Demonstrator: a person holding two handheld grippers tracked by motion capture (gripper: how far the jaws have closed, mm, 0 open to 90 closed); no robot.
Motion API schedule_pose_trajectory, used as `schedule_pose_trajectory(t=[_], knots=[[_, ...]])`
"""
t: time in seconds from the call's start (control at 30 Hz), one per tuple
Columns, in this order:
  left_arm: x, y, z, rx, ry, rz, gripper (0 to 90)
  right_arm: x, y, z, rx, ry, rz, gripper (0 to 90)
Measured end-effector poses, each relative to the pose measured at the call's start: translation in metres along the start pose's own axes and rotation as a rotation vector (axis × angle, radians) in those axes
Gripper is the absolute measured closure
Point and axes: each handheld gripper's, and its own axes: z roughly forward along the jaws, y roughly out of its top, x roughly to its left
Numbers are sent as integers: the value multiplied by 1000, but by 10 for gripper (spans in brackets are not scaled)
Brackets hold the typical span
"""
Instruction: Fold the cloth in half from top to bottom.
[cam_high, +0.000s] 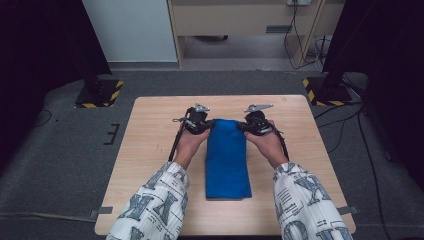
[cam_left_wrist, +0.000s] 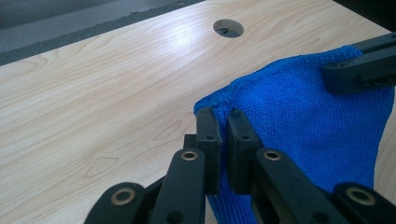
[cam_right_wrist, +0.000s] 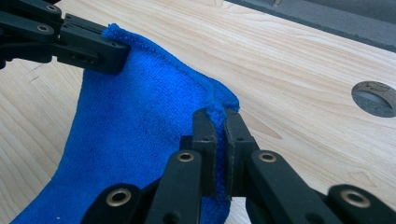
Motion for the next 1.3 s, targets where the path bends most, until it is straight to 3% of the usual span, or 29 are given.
schedule_pose_trajectory(t=[0.83, 1.3], knots=[[-9, -4, -15, -18, 14, 21, 850, 13, -5, -13, -17, 5, -25, 858], [-23, -9, -32, -29, 23, 50, 847, 28, -11, -32, -40, 3, -44, 858]])
